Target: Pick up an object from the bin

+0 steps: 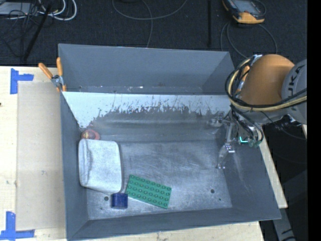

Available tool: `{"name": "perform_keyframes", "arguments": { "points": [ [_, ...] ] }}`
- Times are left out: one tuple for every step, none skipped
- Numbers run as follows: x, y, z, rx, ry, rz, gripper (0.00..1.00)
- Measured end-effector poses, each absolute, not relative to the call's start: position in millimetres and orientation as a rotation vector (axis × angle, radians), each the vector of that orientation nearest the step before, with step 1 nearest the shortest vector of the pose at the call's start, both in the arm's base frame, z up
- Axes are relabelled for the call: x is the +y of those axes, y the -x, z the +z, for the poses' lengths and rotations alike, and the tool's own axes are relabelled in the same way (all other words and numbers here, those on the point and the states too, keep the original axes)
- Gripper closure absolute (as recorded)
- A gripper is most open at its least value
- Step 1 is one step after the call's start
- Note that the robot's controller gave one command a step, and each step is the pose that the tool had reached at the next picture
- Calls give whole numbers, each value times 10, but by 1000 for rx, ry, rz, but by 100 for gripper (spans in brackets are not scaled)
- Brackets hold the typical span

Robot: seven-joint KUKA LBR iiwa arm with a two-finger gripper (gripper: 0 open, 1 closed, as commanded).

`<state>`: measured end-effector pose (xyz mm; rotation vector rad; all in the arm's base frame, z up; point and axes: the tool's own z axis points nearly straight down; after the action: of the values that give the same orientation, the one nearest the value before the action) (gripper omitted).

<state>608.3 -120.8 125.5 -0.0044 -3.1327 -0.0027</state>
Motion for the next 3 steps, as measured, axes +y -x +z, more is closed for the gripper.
{"name": "perform_keyframes", "arguments": {
  "points": [
    [-376,-5477,838,-3129,-101,-8,0],
    [424,-4840,1424,-3136,-113,-7,0],
    [668,-4838,823,-3147,145,-2,0]
  ]
}}
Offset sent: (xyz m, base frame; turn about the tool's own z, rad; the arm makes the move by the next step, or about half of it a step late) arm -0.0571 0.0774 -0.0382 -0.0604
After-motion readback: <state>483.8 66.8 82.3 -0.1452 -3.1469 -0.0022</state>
